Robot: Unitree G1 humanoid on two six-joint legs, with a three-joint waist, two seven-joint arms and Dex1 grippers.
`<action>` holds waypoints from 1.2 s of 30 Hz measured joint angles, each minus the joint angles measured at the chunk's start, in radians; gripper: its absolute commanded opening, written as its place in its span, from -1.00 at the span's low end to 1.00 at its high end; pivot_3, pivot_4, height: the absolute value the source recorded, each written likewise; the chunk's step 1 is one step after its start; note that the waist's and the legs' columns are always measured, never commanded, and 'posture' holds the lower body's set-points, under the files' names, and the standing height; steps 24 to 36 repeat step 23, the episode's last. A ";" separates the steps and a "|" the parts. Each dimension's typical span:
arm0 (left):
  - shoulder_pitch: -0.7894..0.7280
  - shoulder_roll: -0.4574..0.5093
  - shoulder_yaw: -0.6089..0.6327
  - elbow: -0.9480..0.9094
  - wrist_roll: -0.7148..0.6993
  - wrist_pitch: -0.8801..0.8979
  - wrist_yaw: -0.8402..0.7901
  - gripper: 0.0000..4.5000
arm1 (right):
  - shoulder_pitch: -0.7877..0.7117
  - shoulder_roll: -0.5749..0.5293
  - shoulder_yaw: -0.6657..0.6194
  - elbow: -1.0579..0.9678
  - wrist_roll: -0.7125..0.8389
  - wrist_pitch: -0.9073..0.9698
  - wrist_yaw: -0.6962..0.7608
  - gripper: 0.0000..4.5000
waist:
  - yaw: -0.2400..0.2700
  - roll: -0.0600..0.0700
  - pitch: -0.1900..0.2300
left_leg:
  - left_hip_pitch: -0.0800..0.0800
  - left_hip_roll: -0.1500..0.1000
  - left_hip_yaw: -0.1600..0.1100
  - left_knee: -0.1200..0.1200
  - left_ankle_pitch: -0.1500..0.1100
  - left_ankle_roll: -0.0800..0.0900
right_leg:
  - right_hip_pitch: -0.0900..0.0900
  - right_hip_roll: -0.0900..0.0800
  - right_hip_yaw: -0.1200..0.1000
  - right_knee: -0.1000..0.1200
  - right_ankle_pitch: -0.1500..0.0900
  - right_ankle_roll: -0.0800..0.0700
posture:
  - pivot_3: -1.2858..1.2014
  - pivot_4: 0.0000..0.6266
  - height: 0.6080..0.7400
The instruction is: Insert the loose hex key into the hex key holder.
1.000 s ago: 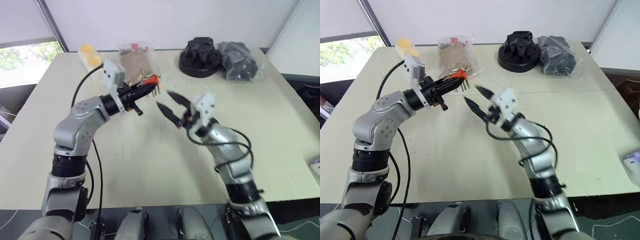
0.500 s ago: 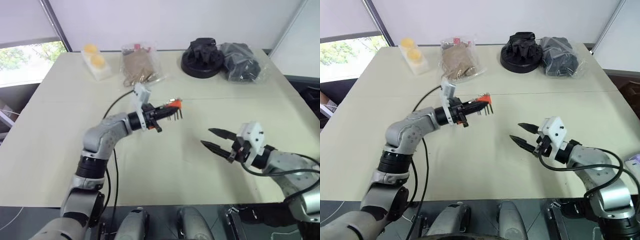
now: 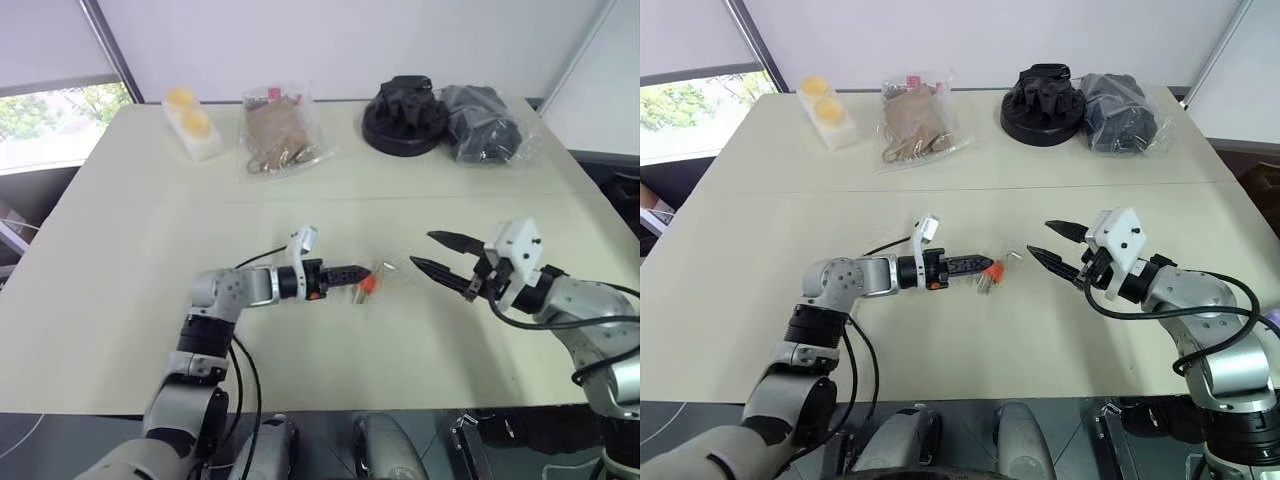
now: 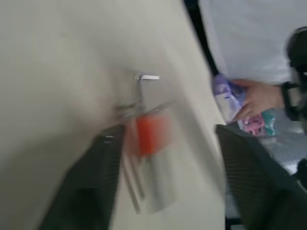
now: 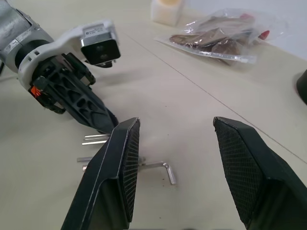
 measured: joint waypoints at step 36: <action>0.093 0.522 -0.119 -0.357 0.291 -0.533 -0.386 0.97 | -0.215 -0.347 0.116 0.231 -0.099 -0.106 0.438 0.12 | 0.017 0.000 0.000 | -0.001 0.000 0.001 0.000 0.000 0.000 | 0.000 -0.002 0.001 -0.003 0.000 0.000 | 0.03 -0.52 1.00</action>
